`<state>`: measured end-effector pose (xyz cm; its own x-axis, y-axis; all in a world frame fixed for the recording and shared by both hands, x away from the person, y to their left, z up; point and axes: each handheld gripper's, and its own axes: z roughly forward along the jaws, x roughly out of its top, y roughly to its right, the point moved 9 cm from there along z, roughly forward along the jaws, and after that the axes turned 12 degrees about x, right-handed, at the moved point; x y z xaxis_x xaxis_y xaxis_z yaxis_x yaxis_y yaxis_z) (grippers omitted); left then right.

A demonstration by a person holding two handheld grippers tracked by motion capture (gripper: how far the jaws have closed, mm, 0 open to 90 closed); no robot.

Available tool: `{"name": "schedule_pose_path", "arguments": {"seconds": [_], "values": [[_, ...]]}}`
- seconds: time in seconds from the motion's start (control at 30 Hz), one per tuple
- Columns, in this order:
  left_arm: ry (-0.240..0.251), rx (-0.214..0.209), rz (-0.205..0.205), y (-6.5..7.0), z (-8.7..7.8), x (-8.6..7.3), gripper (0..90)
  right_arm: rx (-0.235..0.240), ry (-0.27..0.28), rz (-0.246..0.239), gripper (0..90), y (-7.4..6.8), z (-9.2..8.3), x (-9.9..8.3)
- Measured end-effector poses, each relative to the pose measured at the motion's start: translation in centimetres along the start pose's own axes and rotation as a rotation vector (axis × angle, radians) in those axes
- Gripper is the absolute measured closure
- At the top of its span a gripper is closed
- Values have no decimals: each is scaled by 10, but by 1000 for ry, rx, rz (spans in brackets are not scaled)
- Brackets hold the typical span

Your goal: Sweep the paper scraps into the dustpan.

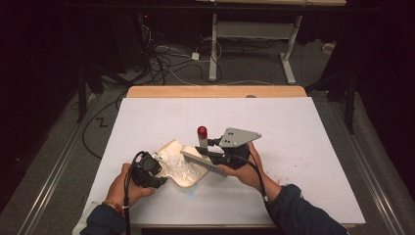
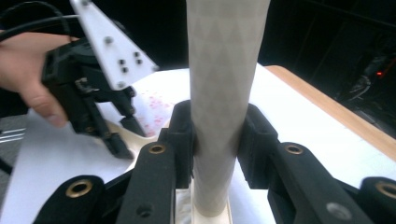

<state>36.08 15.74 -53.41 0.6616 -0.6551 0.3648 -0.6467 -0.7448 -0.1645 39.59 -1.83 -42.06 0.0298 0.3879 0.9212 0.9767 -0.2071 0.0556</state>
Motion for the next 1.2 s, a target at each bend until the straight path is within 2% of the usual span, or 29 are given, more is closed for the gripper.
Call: {"name": "schedule_pose_path", "arguments": {"seconds": [0.17,0.3,0.5,0.7,0.83,1.0,1.2], "values": [[4,-5,-7,0,0,0,634,5,6,-5,706,-4,-6,4],[3,-5,-9,0,1,0,634,-32,30,-2,706,2,-19,7],[2,-5,-15,0,2,0,634,-52,75,15,706,7,-39,13],[0,-2,-16,1,2,0,634,-64,51,20,706,7,-49,7],[-2,0,-15,1,3,0,634,-62,16,25,706,5,-49,-4],[-3,7,-8,1,3,0,634,-38,-21,28,706,-3,-42,-17],[-4,7,-9,1,3,0,634,0,-12,2,706,-17,-36,-11]]}}
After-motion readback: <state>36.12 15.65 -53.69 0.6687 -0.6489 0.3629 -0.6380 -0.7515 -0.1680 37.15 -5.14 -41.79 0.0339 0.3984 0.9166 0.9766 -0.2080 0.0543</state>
